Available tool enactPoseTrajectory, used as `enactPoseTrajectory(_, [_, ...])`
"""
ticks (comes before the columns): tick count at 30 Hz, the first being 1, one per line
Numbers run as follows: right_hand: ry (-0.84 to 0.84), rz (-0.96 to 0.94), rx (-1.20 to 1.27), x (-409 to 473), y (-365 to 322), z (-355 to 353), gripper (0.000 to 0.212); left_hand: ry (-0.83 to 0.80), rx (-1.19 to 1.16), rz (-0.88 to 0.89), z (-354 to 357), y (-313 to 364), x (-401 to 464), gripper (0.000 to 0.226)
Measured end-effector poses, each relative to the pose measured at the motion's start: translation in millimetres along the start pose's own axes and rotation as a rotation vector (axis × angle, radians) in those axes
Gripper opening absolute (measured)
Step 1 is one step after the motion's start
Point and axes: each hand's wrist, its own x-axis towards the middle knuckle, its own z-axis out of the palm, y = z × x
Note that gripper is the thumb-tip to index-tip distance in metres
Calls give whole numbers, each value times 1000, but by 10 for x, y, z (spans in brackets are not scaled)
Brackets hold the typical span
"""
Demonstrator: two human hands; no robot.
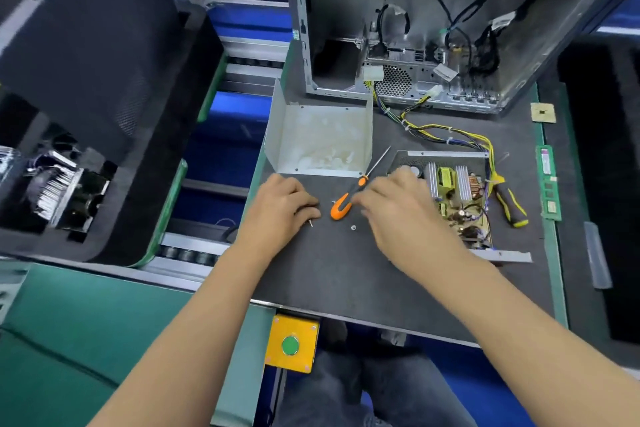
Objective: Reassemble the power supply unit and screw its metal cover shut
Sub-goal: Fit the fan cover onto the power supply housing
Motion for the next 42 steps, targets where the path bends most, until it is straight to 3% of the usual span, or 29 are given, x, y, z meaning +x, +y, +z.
enactPoseTrajectory(3, [-149,-41,-119,267,-31,194,35,20,29,115,-1,7,9,9])
enactPoseTrajectory(7, [-245,-42,-229,447,-36,304,27,23,38,71,-42,60,11,8])
enactPoseTrajectory(11, [-312,-30,-229,432,14,319,25,181,-137,-220,-167,10,2,11])
enactPoseTrajectory(14, [-232,-11,-234,429,-99,308,24,265,-348,-480,-258,-73,-81,3])
enactPoseTrajectory(17, [-196,1,-156,472,-316,370,26,260,-463,-576,-277,-126,-167,9])
enactPoseTrajectory(19, [-263,32,-110,506,-401,484,43,195,-466,-564,-272,-133,-218,13])
enactPoseTrajectory(21, [-300,59,-83,534,-439,584,46,135,-422,-517,-255,-136,-255,19])
enactPoseTrajectory(26, [-273,99,29,548,-425,672,17,33,-304,-342,-246,-160,-284,11])
enactPoseTrajectory(31, [23,110,94,546,-435,641,3,-38,-298,-287,-238,-163,-310,9])
enactPoseTrajectory(38, [-178,0,72,606,-412,775,13,-54,-84,-35,-193,-160,-319,7])
enactPoseTrajectory(42, [-213,60,152,663,-430,721,15,-40,-150,-119,-171,-177,-328,5])
